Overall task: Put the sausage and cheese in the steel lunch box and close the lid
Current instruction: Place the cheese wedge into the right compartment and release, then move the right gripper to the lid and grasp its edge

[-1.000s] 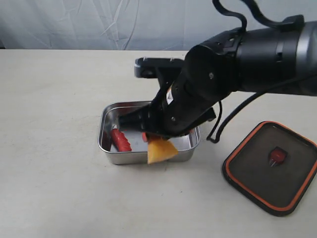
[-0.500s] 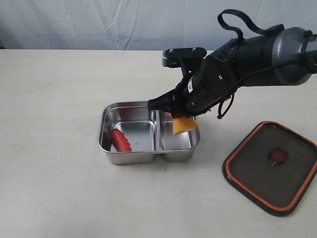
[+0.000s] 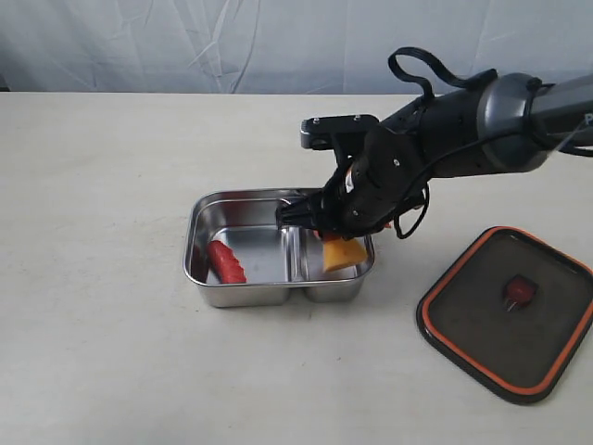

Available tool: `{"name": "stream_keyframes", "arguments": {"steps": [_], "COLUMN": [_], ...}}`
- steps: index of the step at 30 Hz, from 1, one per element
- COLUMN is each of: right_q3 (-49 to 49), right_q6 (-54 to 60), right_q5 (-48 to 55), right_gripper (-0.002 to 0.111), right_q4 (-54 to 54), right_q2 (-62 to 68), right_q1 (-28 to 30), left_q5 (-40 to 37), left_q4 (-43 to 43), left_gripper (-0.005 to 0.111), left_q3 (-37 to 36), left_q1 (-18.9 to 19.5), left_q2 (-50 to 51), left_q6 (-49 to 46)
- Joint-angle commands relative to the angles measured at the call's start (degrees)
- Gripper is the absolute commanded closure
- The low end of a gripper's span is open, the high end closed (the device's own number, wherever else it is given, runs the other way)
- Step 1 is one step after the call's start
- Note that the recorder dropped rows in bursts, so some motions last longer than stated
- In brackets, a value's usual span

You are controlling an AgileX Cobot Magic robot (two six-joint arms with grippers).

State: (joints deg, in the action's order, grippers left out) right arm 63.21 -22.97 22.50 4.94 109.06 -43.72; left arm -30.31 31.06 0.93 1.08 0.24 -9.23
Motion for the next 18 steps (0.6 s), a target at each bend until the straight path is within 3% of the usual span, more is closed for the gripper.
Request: {"name": "stream_keyframes", "arguments": {"steps": [1, 4, 8, 10, 14, 18], "right_q3": [0.11, 0.11, 0.11, 0.11, 0.11, -0.13], "right_q6": [0.41, 0.41, 0.41, 0.41, 0.41, 0.54], "right_q5": [-0.24, -0.24, -0.15, 1.38, 6.43, 18.11], "right_gripper": [0.109, 0.097, 0.063, 0.051, 0.051, 0.051], "right_q4": [0.08, 0.08, 0.08, -0.56, -0.56, 1.37], "right_q2": [0.58, 0.58, 0.34, -0.74, -4.38, -9.89], "right_q1": [0.31, 0.31, 0.31, 0.31, 0.31, 0.31], "left_q5": [0.42, 0.42, 0.42, 0.42, 0.42, 0.42], "left_q4": [-0.30, -0.30, -0.30, -0.30, -0.30, -0.30], "left_gripper": [0.107, 0.107, 0.107, 0.107, 0.107, 0.107], "left_q3": [-0.03, -0.03, -0.03, -0.03, -0.03, -0.03], "left_q1": [0.00, 0.00, 0.00, 0.00, 0.00, 0.00], "left_q2": [-0.24, -0.24, -0.24, -0.24, -0.24, -0.24], "left_q6": [-0.16, -0.16, -0.16, -0.16, -0.16, -0.16]}}
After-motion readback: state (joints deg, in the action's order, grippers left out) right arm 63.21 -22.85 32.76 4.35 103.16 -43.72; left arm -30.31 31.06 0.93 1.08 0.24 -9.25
